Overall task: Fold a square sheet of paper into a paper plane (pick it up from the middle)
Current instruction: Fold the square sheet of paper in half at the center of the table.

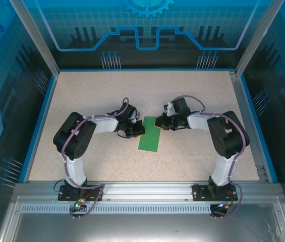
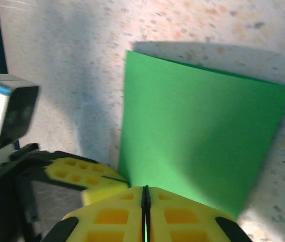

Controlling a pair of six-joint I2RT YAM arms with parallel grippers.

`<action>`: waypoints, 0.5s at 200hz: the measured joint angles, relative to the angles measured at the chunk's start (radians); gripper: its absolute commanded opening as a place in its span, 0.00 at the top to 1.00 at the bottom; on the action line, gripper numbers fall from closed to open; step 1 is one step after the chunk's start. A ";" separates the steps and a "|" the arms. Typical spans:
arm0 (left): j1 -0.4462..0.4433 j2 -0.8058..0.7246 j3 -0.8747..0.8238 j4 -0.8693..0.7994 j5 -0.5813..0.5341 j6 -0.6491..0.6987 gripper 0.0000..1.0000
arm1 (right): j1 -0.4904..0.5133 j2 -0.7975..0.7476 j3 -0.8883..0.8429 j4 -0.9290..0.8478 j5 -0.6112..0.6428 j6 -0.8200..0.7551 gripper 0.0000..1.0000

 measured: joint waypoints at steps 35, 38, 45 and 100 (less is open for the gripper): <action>0.000 0.000 0.000 0.000 0.000 0.000 1.00 | -0.004 0.048 0.000 -0.026 0.002 0.001 0.89; 0.000 0.000 0.000 0.000 0.000 0.000 1.00 | -0.005 0.048 0.000 -0.026 0.003 0.001 0.89; 0.000 0.000 0.000 0.000 0.000 0.000 1.00 | -0.005 0.048 0.000 -0.026 0.002 0.001 0.89; 0.000 0.000 0.000 0.000 0.000 0.002 1.00 | -0.013 0.034 0.017 -0.056 -0.006 -0.003 0.88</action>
